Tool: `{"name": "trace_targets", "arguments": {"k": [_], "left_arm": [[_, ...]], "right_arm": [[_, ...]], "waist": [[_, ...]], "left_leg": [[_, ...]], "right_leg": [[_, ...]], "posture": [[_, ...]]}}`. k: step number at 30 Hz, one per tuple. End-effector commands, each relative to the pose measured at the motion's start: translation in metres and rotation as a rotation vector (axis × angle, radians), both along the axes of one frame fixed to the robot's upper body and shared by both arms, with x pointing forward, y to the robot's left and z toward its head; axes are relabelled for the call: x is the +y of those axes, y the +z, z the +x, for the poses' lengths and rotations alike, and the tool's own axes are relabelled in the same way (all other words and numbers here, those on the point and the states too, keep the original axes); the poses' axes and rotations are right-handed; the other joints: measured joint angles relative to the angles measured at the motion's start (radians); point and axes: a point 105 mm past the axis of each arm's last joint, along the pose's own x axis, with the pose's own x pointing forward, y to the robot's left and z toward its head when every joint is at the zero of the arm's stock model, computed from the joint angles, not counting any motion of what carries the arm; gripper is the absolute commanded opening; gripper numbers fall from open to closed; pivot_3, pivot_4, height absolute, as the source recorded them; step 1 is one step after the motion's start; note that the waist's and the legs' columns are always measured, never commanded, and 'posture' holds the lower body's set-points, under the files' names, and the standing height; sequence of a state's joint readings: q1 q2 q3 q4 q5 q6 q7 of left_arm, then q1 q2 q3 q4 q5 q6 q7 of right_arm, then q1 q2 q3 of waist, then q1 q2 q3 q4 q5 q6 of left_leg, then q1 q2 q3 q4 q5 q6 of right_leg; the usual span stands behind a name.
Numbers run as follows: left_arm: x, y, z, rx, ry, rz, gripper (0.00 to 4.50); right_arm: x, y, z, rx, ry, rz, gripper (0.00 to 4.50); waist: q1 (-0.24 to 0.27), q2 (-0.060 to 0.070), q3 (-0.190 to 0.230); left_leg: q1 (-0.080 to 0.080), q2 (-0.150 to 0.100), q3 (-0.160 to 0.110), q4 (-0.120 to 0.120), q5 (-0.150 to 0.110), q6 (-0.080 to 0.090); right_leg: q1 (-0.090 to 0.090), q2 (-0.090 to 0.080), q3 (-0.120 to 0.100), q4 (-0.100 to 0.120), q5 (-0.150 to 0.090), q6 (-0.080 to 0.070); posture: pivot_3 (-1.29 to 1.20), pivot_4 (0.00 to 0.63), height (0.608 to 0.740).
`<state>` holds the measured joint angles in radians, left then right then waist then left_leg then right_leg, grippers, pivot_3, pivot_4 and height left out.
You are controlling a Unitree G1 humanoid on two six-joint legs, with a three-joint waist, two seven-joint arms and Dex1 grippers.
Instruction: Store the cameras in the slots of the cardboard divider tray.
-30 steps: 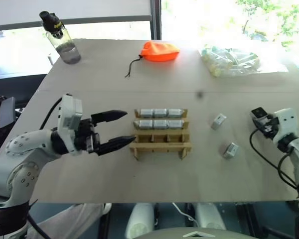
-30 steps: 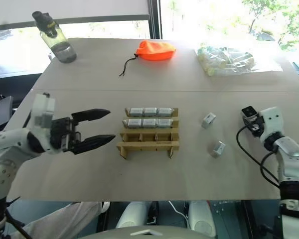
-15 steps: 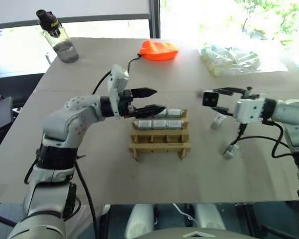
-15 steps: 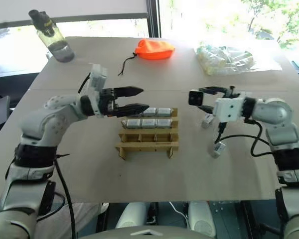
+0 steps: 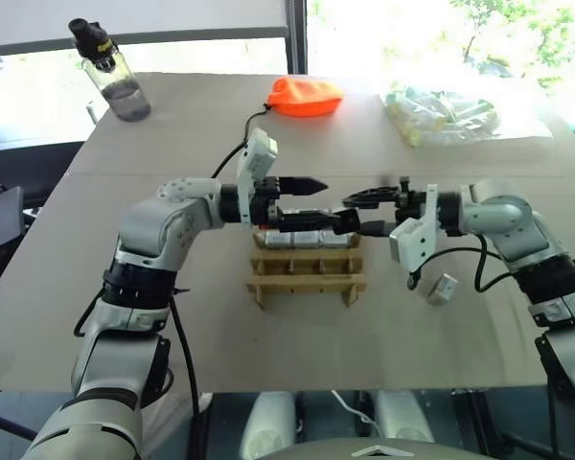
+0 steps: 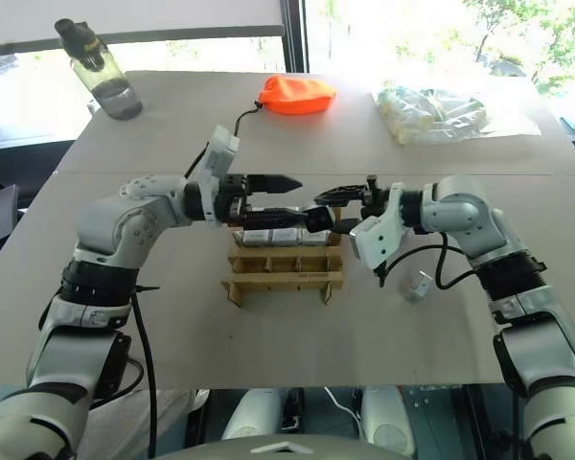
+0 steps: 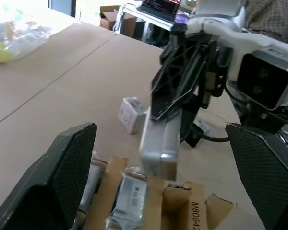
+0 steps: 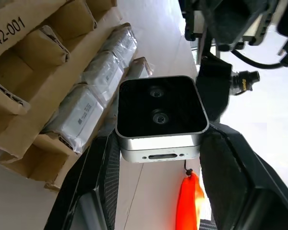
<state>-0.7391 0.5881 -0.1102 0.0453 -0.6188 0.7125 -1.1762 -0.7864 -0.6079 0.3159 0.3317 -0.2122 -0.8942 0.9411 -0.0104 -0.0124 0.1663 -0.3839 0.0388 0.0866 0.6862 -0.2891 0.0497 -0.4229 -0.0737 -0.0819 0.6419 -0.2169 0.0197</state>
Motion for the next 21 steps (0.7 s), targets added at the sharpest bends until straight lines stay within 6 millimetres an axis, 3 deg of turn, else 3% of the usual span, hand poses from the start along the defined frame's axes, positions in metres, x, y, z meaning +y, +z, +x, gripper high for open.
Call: {"name": "trace_targets", "arguments": {"k": [1,5,6,7,16,19,21], "left_arm": [[-0.001,0.006,-0.010,-0.029,-0.048,0.011,4.50],[-0.001,-0.005,-0.014,-0.018,-0.072,0.064,4.50],[-0.001,-0.007,-0.015,-0.019,-0.075,0.076,3.93],[-0.001,-0.008,-0.015,-0.017,-0.073,0.081,3.66],[-0.002,-0.007,-0.012,-0.020,-0.052,0.065,3.66],[-0.001,-0.008,-0.010,-0.029,-0.045,0.071,2.87],[0.000,-0.007,-0.010,-0.025,-0.039,0.065,1.83]], "right_arm": [[0.005,0.018,-0.002,-0.077,0.037,0.037,1.82],[0.007,0.019,-0.001,-0.092,0.051,0.034,1.82],[0.008,0.019,-0.001,-0.093,0.053,0.033,1.82],[0.008,0.018,-0.001,-0.096,0.057,0.030,1.82],[0.013,0.015,-0.007,-0.097,0.099,0.012,1.82],[0.013,0.014,-0.009,-0.093,0.104,0.011,1.82],[0.013,0.014,-0.009,-0.092,0.105,0.012,1.82]], "waist": [[0.000,0.000,0.000],[-0.001,0.000,0.000],[-0.001,0.000,0.000],[0.000,0.000,0.000],[0.000,0.000,0.000],[-0.001,0.000,0.000],[-0.001,0.000,0.000]], "left_leg": [[0.000,0.000,0.000,0.000,0.000,0.000],[0.000,0.000,0.000,0.000,0.000,0.000],[0.000,0.000,0.000,0.000,0.000,0.000],[0.000,0.000,0.000,0.000,0.000,0.000],[0.000,0.000,0.000,0.000,0.000,0.000],[0.000,0.000,0.000,0.000,0.000,0.000],[0.000,0.000,0.000,0.000,0.000,0.000]], "right_leg": [[0.000,0.000,0.000,0.000,0.000,0.000],[0.000,0.000,0.000,0.000,0.000,0.000],[0.000,0.000,0.000,0.000,0.000,0.000],[0.000,0.000,0.000,0.000,0.000,0.000],[0.000,0.000,0.000,0.000,0.000,0.000],[0.000,0.000,0.000,0.000,0.000,0.000],[0.000,0.000,0.000,0.000,0.000,0.000]], "posture": [[0.00,0.150,0.726],[0.00,0.150,0.726],[0.00,0.150,0.726],[0.00,0.150,0.726],[0.00,0.150,0.726],[0.00,0.150,0.726],[0.00,0.150,0.726]]}}
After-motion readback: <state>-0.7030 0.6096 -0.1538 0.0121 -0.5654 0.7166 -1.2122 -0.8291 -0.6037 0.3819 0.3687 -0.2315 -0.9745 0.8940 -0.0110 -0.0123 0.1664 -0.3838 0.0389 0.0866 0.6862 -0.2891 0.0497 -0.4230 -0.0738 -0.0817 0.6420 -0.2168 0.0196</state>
